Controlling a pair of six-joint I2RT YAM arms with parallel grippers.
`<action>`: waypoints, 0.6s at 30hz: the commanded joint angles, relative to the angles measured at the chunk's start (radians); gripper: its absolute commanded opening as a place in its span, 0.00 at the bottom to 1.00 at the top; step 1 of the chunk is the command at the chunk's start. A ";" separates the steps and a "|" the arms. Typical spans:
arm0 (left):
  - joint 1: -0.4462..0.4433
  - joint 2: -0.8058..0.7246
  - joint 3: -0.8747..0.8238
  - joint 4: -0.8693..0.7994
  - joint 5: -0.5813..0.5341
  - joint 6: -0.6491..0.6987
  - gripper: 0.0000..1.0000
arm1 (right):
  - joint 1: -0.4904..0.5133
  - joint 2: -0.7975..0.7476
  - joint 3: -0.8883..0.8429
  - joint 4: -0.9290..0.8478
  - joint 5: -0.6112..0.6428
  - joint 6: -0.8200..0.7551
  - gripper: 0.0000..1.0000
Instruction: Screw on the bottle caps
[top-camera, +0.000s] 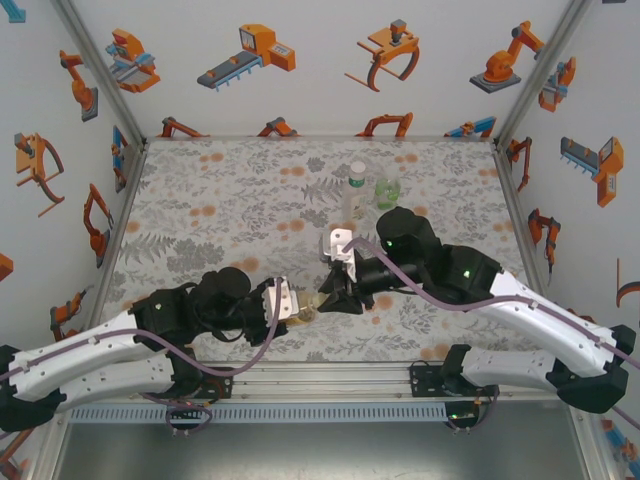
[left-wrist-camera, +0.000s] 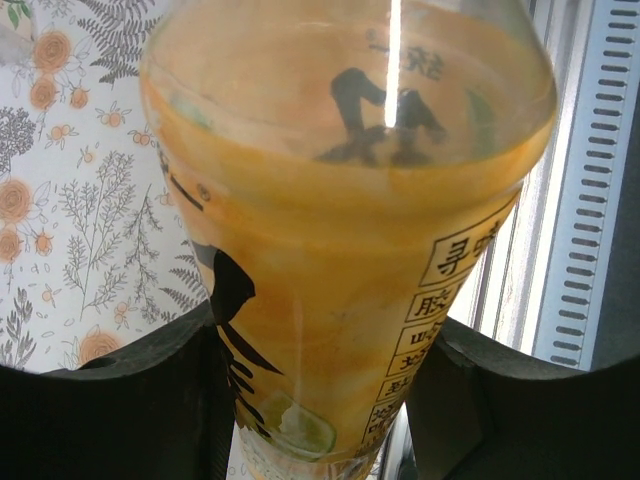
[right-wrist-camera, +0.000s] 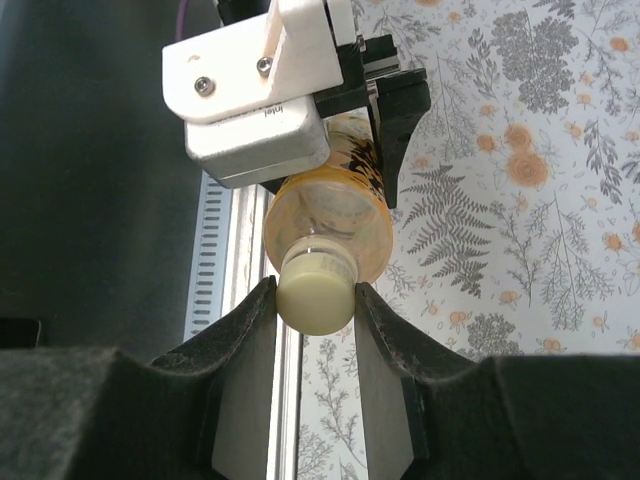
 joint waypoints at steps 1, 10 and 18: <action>0.004 0.018 0.046 0.032 0.000 -0.013 0.00 | 0.018 0.011 0.035 -0.047 0.013 0.025 0.00; 0.004 -0.015 0.027 0.087 0.001 -0.021 0.00 | 0.024 0.023 0.020 -0.043 0.045 0.076 0.00; 0.004 -0.016 0.025 0.081 -0.003 -0.019 0.00 | 0.024 0.022 0.002 -0.013 0.173 0.418 0.00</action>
